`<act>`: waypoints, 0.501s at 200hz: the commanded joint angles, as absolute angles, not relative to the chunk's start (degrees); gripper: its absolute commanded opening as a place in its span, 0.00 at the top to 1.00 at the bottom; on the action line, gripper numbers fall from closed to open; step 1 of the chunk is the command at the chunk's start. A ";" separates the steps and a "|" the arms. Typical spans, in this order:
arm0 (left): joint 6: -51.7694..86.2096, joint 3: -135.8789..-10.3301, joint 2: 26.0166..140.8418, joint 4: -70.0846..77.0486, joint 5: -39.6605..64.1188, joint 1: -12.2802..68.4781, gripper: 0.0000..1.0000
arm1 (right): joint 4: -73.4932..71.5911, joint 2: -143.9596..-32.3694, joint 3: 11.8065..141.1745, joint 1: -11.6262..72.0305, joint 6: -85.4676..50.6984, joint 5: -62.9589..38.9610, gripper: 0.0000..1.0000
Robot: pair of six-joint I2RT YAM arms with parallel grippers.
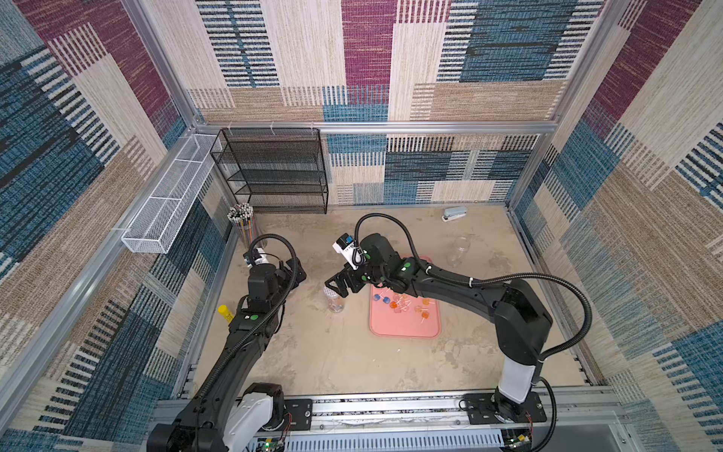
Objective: Pour the candies out of the jar
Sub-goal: Pick up the jar from the center of the board.
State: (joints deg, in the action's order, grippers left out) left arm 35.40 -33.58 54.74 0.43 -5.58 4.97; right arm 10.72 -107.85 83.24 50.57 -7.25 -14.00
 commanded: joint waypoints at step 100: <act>36.39 -32.94 55.63 0.62 -0.77 2.83 0.01 | 16.88 -116.73 89.84 55.89 -4.21 -1.65 0.15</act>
